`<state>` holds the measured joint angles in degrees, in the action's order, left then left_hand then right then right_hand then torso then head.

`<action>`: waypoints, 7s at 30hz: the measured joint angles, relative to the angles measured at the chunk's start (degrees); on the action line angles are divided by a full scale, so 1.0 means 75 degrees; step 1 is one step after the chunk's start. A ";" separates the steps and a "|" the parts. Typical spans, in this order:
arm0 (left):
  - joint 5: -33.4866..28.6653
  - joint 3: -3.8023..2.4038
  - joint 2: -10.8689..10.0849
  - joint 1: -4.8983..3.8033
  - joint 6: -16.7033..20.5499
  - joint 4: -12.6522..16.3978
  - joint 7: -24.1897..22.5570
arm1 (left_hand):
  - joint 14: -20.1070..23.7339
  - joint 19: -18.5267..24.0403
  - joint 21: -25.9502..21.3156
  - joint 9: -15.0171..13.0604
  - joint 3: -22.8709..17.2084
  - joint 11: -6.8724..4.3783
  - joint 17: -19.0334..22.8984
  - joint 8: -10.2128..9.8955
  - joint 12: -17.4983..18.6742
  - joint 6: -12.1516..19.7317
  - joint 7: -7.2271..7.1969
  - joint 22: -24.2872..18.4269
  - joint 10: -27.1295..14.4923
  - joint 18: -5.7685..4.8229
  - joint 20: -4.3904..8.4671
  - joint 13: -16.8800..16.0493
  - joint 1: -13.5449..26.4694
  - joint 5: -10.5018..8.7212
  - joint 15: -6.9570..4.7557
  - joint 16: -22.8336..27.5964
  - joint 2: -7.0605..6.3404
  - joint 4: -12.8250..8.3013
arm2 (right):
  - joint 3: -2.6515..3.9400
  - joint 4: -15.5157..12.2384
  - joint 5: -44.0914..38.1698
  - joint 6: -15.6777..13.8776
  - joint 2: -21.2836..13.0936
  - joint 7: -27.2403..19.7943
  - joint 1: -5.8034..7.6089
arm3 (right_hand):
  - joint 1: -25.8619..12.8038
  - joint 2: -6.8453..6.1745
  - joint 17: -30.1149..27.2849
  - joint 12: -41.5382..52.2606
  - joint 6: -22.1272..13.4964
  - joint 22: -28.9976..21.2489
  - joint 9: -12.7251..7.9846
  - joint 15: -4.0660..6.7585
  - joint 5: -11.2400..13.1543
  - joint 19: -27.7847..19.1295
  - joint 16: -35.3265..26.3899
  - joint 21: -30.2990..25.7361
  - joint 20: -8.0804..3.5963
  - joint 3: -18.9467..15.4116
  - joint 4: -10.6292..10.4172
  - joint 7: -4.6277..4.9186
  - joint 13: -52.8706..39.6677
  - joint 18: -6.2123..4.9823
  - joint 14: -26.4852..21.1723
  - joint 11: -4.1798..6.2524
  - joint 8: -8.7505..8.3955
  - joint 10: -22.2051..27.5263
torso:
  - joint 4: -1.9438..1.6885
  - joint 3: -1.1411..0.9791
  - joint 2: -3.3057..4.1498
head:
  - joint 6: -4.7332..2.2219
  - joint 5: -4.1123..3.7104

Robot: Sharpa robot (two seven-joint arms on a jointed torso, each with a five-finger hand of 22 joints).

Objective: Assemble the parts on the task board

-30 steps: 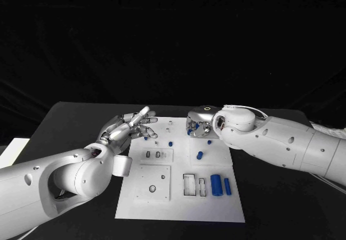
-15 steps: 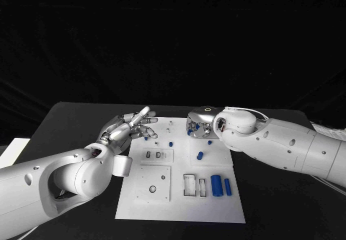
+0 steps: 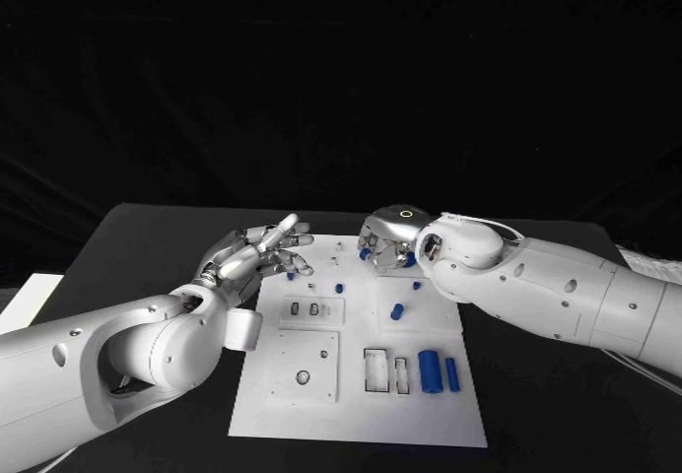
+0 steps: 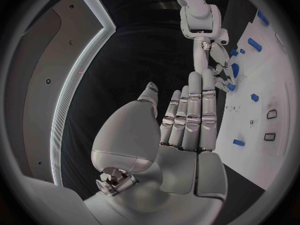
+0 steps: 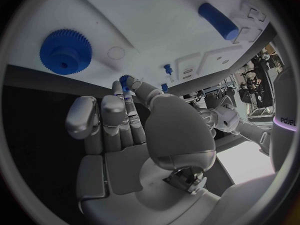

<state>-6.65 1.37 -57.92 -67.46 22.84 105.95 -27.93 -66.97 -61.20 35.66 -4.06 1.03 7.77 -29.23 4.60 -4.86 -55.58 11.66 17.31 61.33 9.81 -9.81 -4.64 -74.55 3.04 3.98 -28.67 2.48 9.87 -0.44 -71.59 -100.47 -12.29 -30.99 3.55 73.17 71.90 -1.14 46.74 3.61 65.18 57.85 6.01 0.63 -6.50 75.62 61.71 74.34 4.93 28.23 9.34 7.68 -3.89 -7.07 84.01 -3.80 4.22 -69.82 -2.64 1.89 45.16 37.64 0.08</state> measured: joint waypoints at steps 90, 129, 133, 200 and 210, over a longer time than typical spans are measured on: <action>-0.0005 0.0000 -0.0180 -0.0283 -0.0119 0.0025 0.0061 | 0.0045 0.0054 -0.0001 0.0000 0.0000 0.0000 -0.0017 0.0000 0.0032 0.0000 0.0000 -0.0003 0.0000 0.0000 0.0000 0.0000 0.0000 0.0000 -0.0008 0.0000 0.0000 -0.0041 | 0.0355 -0.0936 0.1858 -0.0410 -0.1644 0.0756 0.0147 | -0.0057 -0.0912 0.3761 1.0083 -0.1932 0.2277 -0.0109 0.0062 -0.0865 0.0903 0.3108 0.1272 0.0052 -0.2833 -0.2073 0.0151 -0.9475 0.0422 -0.0010 0.0012 0.0829 -0.1711 | 0.0088 0.0035 0.0267 | -0.0319 -0.0026; -0.0005 0.0001 -0.0174 -0.0283 -0.0160 -0.0039 0.0124 | 0.0045 0.0054 -0.0001 0.0000 0.0002 0.0000 -0.0027 0.0000 0.0032 0.0000 0.0000 0.0003 0.0000 0.0000 0.0000 0.0000 -0.0031 0.0000 -0.0008 0.0000 0.0031 -0.0082 | 0.0375 -0.0490 0.1316 0.0260 -0.1278 0.0830 -0.0124 | 0.0322 -0.0566 0.3757 1.0785 -0.2037 0.2277 -0.0081 0.0011 -0.1101 0.1079 0.3460 0.1450 0.0096 -0.2907 -0.2213 0.0150 -0.9473 0.0537 -0.0012 0.0000 0.1230 -0.1856 | 0.0071 0.0060 0.0281 | -0.0266 -0.0030; -0.0005 0.0001 -0.0176 -0.0283 -0.0161 -0.0039 0.0128 | 0.0045 0.0054 -0.0001 0.0000 0.0002 0.0000 -0.0027 0.0000 0.0032 0.0000 0.0000 0.0002 0.0000 0.0000 0.0000 0.0000 -0.0031 0.0000 -0.0008 0.0000 0.0031 -0.0082 | 0.0376 -0.0483 0.1310 0.0244 -0.1272 0.0823 -0.0124 | 0.0272 -0.0504 0.3757 1.0803 -0.1874 0.2277 -0.0080 0.0011 -0.1095 0.1079 0.3489 0.1478 0.0095 -0.2883 -0.2189 0.0132 -0.9473 0.0536 -0.0013 0.0000 0.1327 -0.1856 | 0.0071 0.0060 0.0281 | -0.0261 -0.0030; -0.0007 0.0001 -0.0173 -0.0283 -0.0232 -0.0048 0.0194 | 0.0045 0.0081 -0.0001 0.0000 0.0002 0.0027 -0.0047 -0.0029 0.0061 0.0000 0.0000 -0.0001 -0.0027 -0.0001 0.0027 0.0005 -0.0031 0.0000 -0.0008 0.0000 0.0031 -0.0081 | 0.0246 -0.1204 -0.0009 -0.0995 -0.0181 0.1017 -0.0130 | 0.0323 -0.0231 0.3758 1.1027 -0.1197 0.2277 0.0005 0.0177 -0.1025 0.1131 0.3519 0.1686 -0.0071 -0.2009 -0.1869 0.0080 -0.9468 0.0657 -0.0012 0.0192 0.1125 -0.1883 | 0.0060 0.0060 0.0294 | -0.0286 0.0056; -0.0007 0.0001 -0.0160 -0.0284 -0.0237 -0.0053 0.0198 | 0.0045 0.0081 -0.0001 0.0000 0.0001 0.0027 -0.0046 -0.0029 0.0061 0.0000 0.0000 -0.0001 -0.0027 -0.0001 0.0027 0.0004 -0.0031 0.0000 -0.0008 0.0000 0.0031 -0.0081 | 0.0170 -0.0789 -0.0096 -0.0913 0.0192 0.1054 -0.0143 | 0.0273 -0.0282 0.3757 1.1027 -0.1197 0.2276 0.0005 0.0177 -0.0935 0.1131 0.3518 0.1686 -0.0070 -0.1980 -0.1854 0.0080 -0.9468 0.0657 -0.0012 0.0192 0.1073 -0.1883 | 0.0071 0.0060 0.0294 | -0.0254 0.0081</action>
<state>-6.70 1.38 -59.12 -69.59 21.06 105.55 -26.44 -66.63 -60.58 35.65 -4.05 1.04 7.97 -29.57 4.38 -4.40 -55.58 11.65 17.31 61.13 9.80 -9.60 -4.61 -74.78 3.04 3.92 -28.67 2.71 9.26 0.84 -77.51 -101.19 -19.14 -29.55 11.45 72.10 73.94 -3.25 74.92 86.31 56.21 74.92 6.05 1.96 -13.51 84.11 88.10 86.98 4.40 13.39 -4.57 8.28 -74.90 -2.14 83.92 -2.36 12.27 -83.95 -2.11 2.34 47.37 35.74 0.69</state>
